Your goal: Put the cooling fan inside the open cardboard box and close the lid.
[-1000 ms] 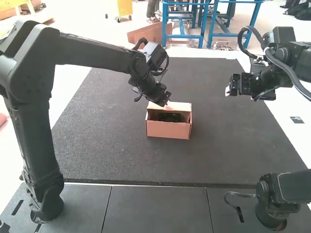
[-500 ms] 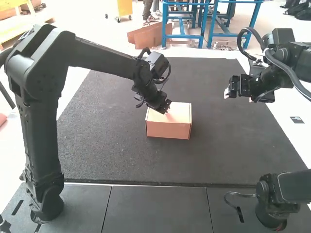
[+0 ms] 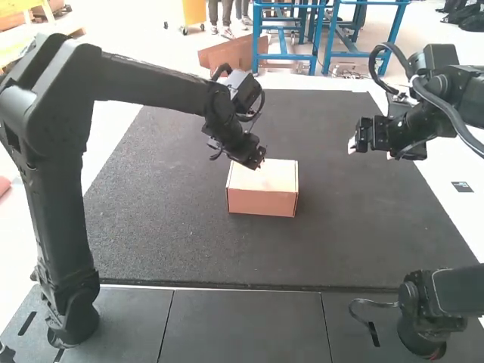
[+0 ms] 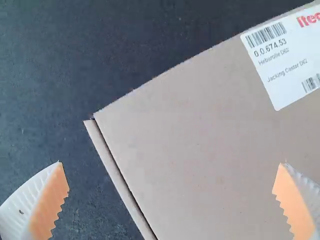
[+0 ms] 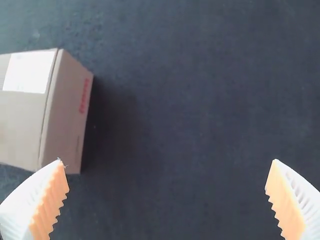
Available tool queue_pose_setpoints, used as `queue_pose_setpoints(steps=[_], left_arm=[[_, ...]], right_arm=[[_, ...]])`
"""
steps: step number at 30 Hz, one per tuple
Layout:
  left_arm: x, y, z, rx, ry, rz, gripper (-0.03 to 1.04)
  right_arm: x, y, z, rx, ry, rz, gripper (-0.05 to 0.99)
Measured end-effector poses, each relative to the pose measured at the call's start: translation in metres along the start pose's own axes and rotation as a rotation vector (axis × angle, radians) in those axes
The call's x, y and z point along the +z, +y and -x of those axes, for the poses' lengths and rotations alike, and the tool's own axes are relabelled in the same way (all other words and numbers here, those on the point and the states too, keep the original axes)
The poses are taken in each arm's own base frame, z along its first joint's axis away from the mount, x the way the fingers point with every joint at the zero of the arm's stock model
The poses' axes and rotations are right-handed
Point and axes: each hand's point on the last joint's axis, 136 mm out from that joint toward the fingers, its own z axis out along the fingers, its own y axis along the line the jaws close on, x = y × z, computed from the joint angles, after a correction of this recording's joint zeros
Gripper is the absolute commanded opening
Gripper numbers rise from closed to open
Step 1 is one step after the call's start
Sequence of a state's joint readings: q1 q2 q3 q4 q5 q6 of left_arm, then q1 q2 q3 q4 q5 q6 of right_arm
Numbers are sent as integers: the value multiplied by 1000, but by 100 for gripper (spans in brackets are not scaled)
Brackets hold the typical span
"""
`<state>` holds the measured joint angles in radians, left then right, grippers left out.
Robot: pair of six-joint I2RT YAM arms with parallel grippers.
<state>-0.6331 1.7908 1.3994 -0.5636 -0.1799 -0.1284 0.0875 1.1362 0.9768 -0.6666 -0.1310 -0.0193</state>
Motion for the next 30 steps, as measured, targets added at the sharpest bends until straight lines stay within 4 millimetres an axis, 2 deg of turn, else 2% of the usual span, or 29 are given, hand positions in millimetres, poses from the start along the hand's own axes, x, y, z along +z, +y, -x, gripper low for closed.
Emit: queue_pose_setpoints(steps=[4, 6, 8, 12, 19, 22, 25, 30], left_arm=[[-51, 21, 50, -52, -164, 11, 97], [-76, 37, 66, -84, -233, 27, 97], [-96, 55, 74, -114, -279, 47, 97], [-118, 84, 78, -162, -330, 86, 97], [-127, 106, 66, -204, -378, 89, 97], [-140, 111, 68, -212, -459, 91, 97], [-164, 118, 72, -215, -567, 101, 97], [-196, 138, 53, -234, -681, 159, 97]], right_arm=[[0, 1, 13, -6, -51, 5, 91], [-2, 2, 23, -11, -91, 7, 91], [-5, 3, 36, -17, -138, 11, 91], [-17, 6, 67, -34, -263, 18, 91], [-50, 13, 108, -64, -487, 31, 91], [-59, 14, 112, -64, -542, 34, 91], [-62, 14, 109, -59, -566, 38, 91], [-67, 14, 101, -59, -602, 40, 91]])
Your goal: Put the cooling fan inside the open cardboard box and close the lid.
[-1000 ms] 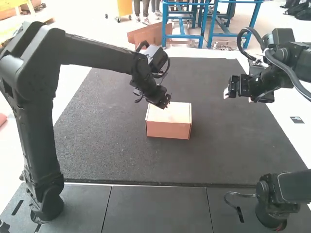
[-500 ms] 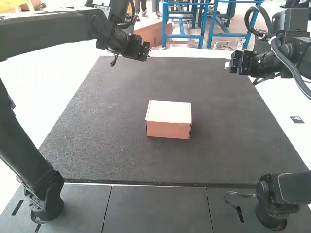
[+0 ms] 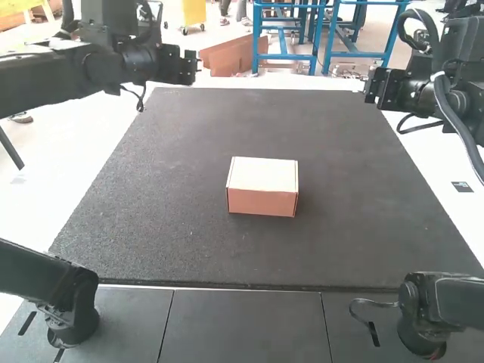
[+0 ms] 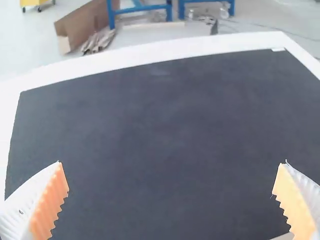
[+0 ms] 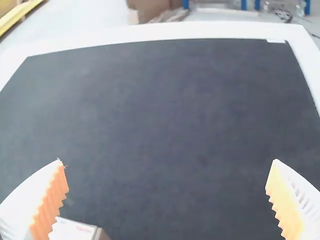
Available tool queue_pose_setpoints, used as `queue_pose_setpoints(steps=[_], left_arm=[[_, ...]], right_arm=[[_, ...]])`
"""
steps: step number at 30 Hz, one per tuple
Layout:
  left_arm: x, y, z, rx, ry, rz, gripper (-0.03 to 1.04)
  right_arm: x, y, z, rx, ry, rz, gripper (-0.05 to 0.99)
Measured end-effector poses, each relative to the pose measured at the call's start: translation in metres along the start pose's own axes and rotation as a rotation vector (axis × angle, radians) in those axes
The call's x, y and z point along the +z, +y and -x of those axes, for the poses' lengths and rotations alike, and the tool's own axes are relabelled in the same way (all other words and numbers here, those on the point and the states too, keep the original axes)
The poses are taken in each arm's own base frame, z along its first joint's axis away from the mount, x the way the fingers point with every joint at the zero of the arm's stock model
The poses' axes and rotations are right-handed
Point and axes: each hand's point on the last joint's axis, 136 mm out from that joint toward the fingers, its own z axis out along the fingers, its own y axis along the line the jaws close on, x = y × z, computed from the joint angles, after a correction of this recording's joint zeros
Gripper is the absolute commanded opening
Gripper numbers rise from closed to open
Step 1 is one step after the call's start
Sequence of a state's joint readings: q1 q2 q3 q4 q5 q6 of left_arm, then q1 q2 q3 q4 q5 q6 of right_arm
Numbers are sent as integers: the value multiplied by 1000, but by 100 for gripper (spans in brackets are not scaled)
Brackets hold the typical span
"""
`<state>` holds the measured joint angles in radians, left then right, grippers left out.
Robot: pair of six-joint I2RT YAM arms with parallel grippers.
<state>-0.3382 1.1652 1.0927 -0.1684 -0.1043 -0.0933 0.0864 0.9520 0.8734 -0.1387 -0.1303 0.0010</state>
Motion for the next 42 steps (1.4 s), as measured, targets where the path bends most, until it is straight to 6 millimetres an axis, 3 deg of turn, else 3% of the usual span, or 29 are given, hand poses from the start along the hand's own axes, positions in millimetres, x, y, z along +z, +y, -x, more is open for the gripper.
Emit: queue_pose_setpoints(steps=[13, 20, 26, 39, 42], left_arm=[[-79, 45, -43, -24, -174, 112, 97], [-110, 51, -58, -3, -289, 141, 97], [-119, 54, -84, 15, -326, 161, 97], [-128, 53, -137, 37, -406, 174, 97], [-128, 53, -153, 43, -394, 174, 96]], right_arm=[[-46, -2, -16, -12, -142, -23, 91], [-60, -6, -31, -19, -236, -44, 91], [-60, -13, -40, -18, -302, -74, 91], [-56, -20, -109, -31, -289, -80, 91], [-59, -20, -111, -42, -310, -82, 91]])
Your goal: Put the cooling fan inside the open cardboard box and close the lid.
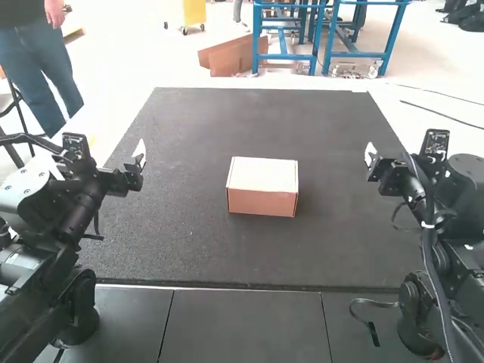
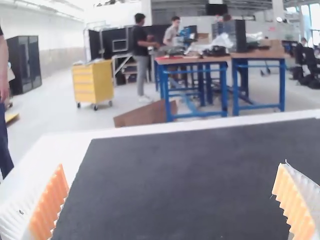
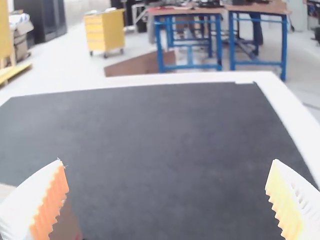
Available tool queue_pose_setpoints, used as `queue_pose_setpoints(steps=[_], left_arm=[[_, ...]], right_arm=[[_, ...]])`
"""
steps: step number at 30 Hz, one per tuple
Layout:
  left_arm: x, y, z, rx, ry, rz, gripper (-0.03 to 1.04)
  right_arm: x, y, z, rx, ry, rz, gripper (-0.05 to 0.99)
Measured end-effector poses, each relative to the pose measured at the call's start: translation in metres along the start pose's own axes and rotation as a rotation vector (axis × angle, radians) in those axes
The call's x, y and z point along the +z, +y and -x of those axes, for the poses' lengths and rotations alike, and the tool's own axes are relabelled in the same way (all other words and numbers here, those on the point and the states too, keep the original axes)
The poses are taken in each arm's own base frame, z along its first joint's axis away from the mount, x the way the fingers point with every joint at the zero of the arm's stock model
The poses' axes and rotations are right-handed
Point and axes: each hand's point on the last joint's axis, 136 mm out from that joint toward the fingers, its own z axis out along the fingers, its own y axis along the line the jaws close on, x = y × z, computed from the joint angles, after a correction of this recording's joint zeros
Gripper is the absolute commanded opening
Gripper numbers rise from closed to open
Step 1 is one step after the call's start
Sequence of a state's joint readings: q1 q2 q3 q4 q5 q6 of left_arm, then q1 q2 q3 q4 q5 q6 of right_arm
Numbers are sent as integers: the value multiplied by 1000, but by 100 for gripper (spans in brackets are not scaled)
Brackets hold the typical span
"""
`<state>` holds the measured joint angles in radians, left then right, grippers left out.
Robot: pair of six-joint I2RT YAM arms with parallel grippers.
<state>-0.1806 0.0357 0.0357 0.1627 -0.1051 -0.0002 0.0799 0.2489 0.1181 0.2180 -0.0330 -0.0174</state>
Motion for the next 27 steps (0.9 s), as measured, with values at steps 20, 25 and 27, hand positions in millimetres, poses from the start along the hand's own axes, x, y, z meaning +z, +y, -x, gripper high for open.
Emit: queue_pose_setpoints(steps=[20, 25, 27], left_arm=[[-8, 38, -56, -35, 195, 179, 96], [-10, 50, -58, -37, 205, 230, 97], [-11, 52, -59, -37, 206, 237, 97]], right_arm=[[-16, -24, -50, -90, 80, -107, 91], [-16, -27, -52, -106, 89, -116, 91], [-16, -27, -52, -109, 89, -114, 91]])
